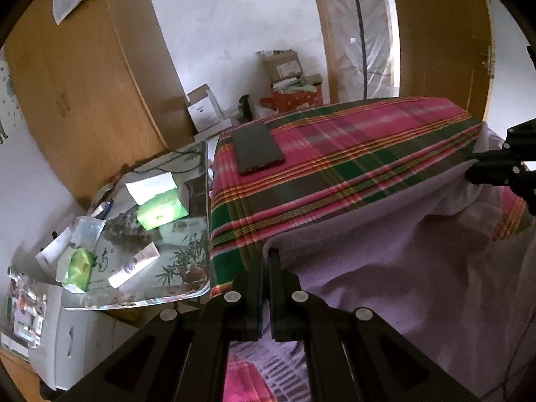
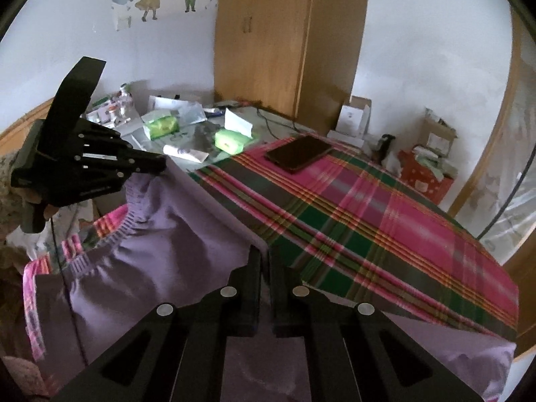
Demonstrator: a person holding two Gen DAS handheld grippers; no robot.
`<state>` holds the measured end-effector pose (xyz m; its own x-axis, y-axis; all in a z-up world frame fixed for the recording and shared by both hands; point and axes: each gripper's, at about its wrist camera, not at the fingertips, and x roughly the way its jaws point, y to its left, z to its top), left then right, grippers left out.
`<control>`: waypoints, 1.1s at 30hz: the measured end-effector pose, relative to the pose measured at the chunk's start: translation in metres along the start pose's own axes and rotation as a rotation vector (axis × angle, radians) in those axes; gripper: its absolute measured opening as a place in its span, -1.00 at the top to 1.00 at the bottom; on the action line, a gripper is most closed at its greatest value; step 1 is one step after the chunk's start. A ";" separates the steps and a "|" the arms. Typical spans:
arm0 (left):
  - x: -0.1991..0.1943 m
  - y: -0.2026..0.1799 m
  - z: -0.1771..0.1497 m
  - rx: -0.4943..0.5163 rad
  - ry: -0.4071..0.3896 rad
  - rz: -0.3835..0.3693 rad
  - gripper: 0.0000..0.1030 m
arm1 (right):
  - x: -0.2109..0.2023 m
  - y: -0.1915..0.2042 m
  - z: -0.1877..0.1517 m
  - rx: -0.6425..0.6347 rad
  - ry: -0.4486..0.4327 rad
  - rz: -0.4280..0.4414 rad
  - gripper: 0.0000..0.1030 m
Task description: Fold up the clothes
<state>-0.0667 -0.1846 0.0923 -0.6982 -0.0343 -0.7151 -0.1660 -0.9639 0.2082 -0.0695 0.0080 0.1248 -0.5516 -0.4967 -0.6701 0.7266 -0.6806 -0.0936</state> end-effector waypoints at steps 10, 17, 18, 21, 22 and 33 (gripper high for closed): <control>-0.049 -0.009 -0.016 0.017 -0.051 0.005 0.95 | -0.056 0.039 -0.009 -0.037 -0.051 -0.007 0.92; -0.080 -0.016 -0.029 0.032 -0.078 0.012 0.95 | -0.087 0.065 -0.019 -0.062 -0.074 -0.016 0.92; -0.084 -0.018 -0.032 0.036 -0.081 0.014 0.95 | -0.090 0.067 -0.021 -0.064 -0.076 -0.019 0.92; -0.096 -0.025 -0.041 0.057 -0.085 0.021 0.95 | -0.098 0.074 -0.028 -0.058 -0.073 -0.020 0.92; -0.099 -0.027 -0.044 0.060 -0.085 0.021 0.95 | -0.100 0.076 -0.031 -0.057 -0.073 -0.022 0.92; -0.128 -0.042 -0.078 0.066 -0.079 0.018 0.95 | -0.121 0.107 -0.062 -0.060 -0.067 -0.008 0.92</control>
<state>0.0836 -0.1606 0.1227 -0.7536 -0.0283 -0.6567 -0.1962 -0.9438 0.2658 0.1003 0.0289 0.1507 -0.5820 -0.5275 -0.6189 0.7442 -0.6524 -0.1437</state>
